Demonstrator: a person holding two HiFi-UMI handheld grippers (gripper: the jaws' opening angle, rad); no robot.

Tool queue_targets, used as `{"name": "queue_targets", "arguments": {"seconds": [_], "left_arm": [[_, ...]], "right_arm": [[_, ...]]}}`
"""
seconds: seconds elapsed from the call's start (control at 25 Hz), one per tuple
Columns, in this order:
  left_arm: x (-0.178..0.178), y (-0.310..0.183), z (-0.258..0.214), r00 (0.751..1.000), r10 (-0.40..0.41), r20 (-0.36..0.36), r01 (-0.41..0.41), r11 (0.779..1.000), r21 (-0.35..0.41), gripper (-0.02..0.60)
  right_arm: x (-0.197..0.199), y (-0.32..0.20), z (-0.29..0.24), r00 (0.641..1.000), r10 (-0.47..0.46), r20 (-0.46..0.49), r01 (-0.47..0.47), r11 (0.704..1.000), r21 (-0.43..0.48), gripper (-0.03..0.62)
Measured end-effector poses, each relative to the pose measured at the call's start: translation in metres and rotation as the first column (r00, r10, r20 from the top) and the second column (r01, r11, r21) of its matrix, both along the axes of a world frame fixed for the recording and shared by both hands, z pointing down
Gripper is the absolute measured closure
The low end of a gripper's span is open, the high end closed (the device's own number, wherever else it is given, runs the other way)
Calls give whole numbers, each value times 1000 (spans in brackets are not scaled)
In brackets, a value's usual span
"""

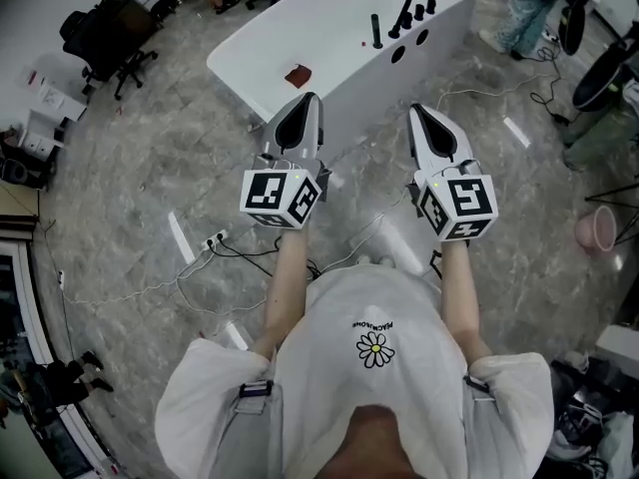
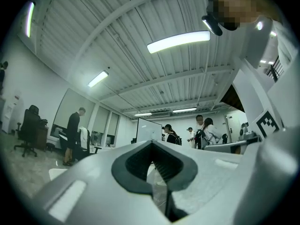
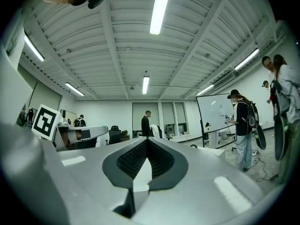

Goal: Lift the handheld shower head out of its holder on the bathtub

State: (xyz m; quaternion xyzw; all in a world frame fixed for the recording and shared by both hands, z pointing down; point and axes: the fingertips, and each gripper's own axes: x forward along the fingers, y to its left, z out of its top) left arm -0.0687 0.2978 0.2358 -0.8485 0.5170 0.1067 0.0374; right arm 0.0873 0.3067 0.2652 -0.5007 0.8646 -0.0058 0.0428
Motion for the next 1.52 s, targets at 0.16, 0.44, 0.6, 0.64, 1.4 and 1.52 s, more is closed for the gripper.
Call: {"name": "queue_targets", "arguments": {"seconds": [0.16, 0.44, 0.6, 0.64, 1.4, 1.52], "left_arm": [[9, 2, -4, 999, 19, -35, -18, 1000, 17, 581], [25, -5, -7, 989, 79, -128, -76, 997, 30, 581], [19, -20, -3, 982, 93, -167, -89, 996, 32, 581], [18, -26, 1, 980, 96, -173, -93, 995, 24, 577], [-86, -325, 42, 982, -9, -186, 3, 999, -36, 580], [-89, -358, 53, 984, -3, -180, -8, 998, -65, 580]], "right_arm": [[14, 6, -7, 997, -35, 74, 34, 999, 10, 569], [28, 2, -3, 993, -109, 51, 109, 994, 3, 568], [21, -15, 10, 993, -113, 25, 114, 993, -25, 569], [20, -21, 16, 994, -107, 18, 108, 993, -37, 568], [-57, -343, 66, 991, -71, -117, 55, 989, -138, 502], [-59, -370, 81, 989, -52, -135, 29, 985, -170, 493]]}}
